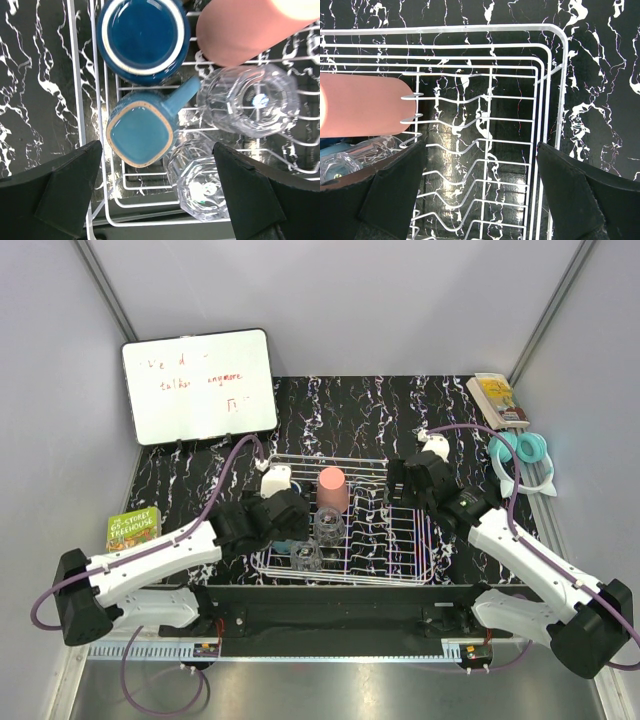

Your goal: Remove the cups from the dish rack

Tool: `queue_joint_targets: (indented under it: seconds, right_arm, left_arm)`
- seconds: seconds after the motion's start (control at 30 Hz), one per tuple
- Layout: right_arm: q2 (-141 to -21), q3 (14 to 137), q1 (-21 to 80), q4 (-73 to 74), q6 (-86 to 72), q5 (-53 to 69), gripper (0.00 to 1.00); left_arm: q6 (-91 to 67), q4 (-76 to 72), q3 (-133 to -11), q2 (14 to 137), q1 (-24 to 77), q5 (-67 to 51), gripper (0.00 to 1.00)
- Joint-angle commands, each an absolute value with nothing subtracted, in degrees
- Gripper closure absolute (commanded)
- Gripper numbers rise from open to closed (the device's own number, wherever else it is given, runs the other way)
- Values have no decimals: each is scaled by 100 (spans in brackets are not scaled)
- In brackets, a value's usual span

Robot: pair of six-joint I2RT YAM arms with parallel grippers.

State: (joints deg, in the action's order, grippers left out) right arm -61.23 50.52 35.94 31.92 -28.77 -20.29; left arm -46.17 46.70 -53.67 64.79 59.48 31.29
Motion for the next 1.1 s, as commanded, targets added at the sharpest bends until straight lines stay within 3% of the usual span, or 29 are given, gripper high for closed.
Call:
queue_joint_targets:
  seconds: [0.0,0.63,0.7,0.77,0.83,0.87,0.97,1.0,1.07]
  right_arm:
    - [-6056,5027,3621,3015,-2927,-2092,0]
    - [-6012,4913,3621,2997,-2953,-2048,0]
    - [-6003,4904,3621,2997,-2944,-2048,0]
    - [-5986,4896,3621,2997,-2944,-2039,1]
    - [-5994,4887,3612,2997,-2953,-2039,0]
    - [-5977,4878,3612,2997,-2953,-2039,0]
    - [-5968,4869,3621,2997,-2962,-2048,0]
    - [-5976,4869,3621,2997,-2962,-2039,0]
    - [-5959,4869,3621,2997,-2971,-2048,0]
  left_arm:
    - [-4825,4315,-5186,6548,5968,3128,1]
    - [-4834,3648,-4729,7242,5810,3252,1]
    - [-4825,3577,-4702,7268,5801,3226,10]
    - [-4790,3533,-4676,7260,5801,3217,29]
    - [-4773,3533,-4667,7216,5801,3252,42]
    - [-4764,3551,-4667,7190,5801,3261,56]
    - [-4720,3568,-4676,7102,5801,3278,83]
    - [-4720,3577,-4684,7067,5801,3287,98]
    - [-4720,3638,-4711,7031,5809,3305,100]
